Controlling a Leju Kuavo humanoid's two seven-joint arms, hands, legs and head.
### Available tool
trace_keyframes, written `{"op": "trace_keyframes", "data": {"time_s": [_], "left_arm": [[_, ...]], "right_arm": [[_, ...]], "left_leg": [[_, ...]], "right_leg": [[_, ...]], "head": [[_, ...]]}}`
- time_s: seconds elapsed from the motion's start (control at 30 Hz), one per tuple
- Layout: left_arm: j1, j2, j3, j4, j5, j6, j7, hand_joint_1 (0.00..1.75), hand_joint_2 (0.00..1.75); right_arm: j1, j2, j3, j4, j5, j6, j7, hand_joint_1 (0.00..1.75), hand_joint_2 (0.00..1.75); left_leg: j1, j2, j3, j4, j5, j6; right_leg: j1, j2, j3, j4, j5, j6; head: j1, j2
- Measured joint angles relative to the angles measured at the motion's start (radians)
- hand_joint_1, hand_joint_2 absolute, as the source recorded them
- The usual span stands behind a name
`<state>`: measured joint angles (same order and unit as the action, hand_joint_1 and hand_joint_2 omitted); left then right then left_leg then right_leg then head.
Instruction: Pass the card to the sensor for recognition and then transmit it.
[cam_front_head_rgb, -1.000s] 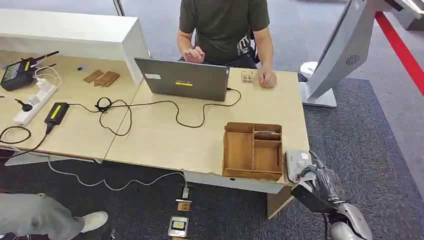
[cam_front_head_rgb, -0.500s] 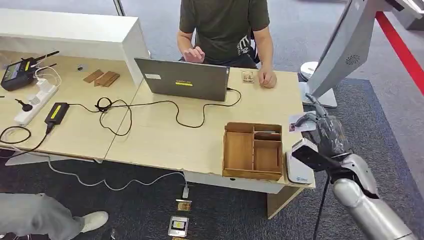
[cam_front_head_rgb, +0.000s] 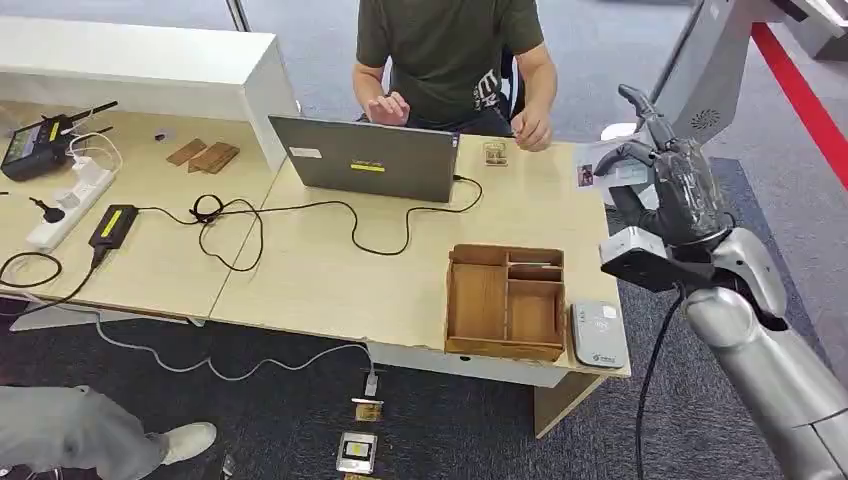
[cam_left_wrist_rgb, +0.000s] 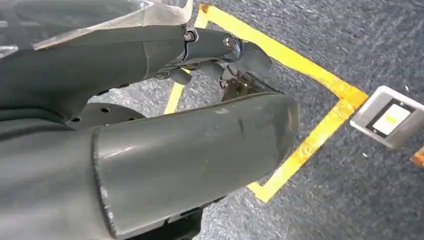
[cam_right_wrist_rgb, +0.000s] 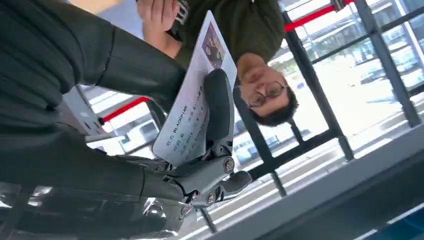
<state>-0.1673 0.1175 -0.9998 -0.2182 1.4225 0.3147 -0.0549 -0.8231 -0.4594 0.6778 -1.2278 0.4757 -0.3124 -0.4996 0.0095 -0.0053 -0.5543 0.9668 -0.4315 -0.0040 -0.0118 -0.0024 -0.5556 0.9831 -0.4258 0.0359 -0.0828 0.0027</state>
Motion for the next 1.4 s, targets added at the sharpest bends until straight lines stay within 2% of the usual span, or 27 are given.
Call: {"op": "trace_keyframes", "data": {"time_s": [0.13, 0.27, 0.4, 0.5, 0.67, 0.8, 0.93, 1.33, 1.37, 1.4], "left_arm": [[-0.002, 0.001, -0.005, 0.0, -0.021, -0.029, -0.017, 0.0, 0.0], [-0.007, 0.005, -0.02, 0.0, -0.045, -0.066, -0.035, 0.0, 0.0], [-0.007, 0.011, -0.03, 0.0, -0.061, -0.085, -0.05, 0.0, 0.0], [-0.008, 0.011, -0.04, 0.001, -0.071, -0.089, -0.05, 0.0, 0.0], [-0.016, 0.011, -0.054, 0.001, -0.083, -0.095, -0.043, 0.0, 0.0], [-0.021, 0.011, -0.06, 0.001, -0.09, -0.106, -0.045, 0.0, 0.0], [-0.024, 0.011, -0.071, 0.001, -0.092, -0.112, -0.048, 0.0, 0.0], [-0.013, 0.01, -0.073, 0.001, -0.091, -0.107, -0.047, 0.0, 0.0], [-0.012, 0.01, -0.073, 0.002, -0.091, -0.107, -0.047, 0.0, 0.0], [-0.01, 0.01, -0.073, 0.002, -0.091, -0.107, -0.047, 0.0, 0.0]], "right_arm": [[-0.1, 0.092, 0.043, 0.142, 0.07, -0.034, -0.068, 1.75, 1.75], [-0.208, 0.212, 0.083, 0.323, 0.158, -0.028, -0.056, 1.75, 1.75], [-0.29, 0.316, 0.12, 0.479, 0.232, -0.005, -0.008, 1.75, 1.75], [-0.335, 0.382, 0.142, 0.578, 0.271, 0.041, 0.04, 1.75, 1.75], [-0.369, 0.462, 0.172, 0.688, 0.343, 0.098, 0.126, 1.75, 1.75], [-0.387, 0.502, 0.186, 0.754, 0.362, 0.125, 0.177, 1.75, 1.75], [-0.391, 0.516, 0.196, 0.8, 0.375, 0.142, 0.206, 1.75, 1.75], [-0.393, 0.521, 0.206, 0.876, 0.406, 0.147, 0.22, 1.75, 1.75], [-0.393, 0.52, 0.206, 0.88, 0.407, 0.146, 0.22, 0.3, 1.75], [-0.393, 0.52, 0.206, 0.884, 0.408, 0.145, 0.22, 0.0, 1.75]], "left_leg": [[0.0, -0.001, -0.001, 0.0, 0.001, 0.0], [0.0, -0.001, -0.001, 0.0, 0.001, -0.001], [0.001, -0.002, -0.001, 0.0, 0.001, -0.001], [0.001, -0.001, -0.001, 0.0, 0.001, -0.001], [0.001, -0.001, -0.001, 0.0, 0.001, -0.001], [0.001, -0.001, -0.001, 0.0, 0.001, -0.001], [0.001, -0.001, -0.001, 0.001, 0.001, -0.001], [0.001, -0.001, -0.001, 0.001, 0.001, -0.001], [0.001, 0.0, -0.001, 0.001, 0.001, -0.001], [0.001, 0.0, -0.001, 0.001, 0.001, -0.001]], "right_leg": [[0.0, 0.0, 0.0, 0.002, 0.0, 0.0], [0.0, 0.0, -0.002, 0.003, 0.0, -0.001], [0.001, 0.0, -0.002, 0.003, 0.0, -0.001], [0.001, 0.0, -0.003, 0.003, -0.001, -0.002], [0.001, 0.0, -0.003, 0.003, -0.001, -0.002], [0.001, 0.0, -0.003, 0.002, -0.001, -0.002], [0.001, 0.0, -0.003, 0.002, -0.001, -0.002], [0.001, 0.0, -0.003, 0.002, -0.001, -0.002], [0.001, 0.0, -0.003, 0.002, -0.001, -0.002], [0.001, 0.0, -0.003, 0.002, -0.001, -0.002]], "head": [[0.0, 0.0], [0.001, 0.0], [0.0, 0.0], [0.0, 0.0], [0.0, 0.0], [0.0, 0.0], [0.0, 0.0], [0.0, 0.0], [0.0, 0.0], [0.0, 0.0]]}}
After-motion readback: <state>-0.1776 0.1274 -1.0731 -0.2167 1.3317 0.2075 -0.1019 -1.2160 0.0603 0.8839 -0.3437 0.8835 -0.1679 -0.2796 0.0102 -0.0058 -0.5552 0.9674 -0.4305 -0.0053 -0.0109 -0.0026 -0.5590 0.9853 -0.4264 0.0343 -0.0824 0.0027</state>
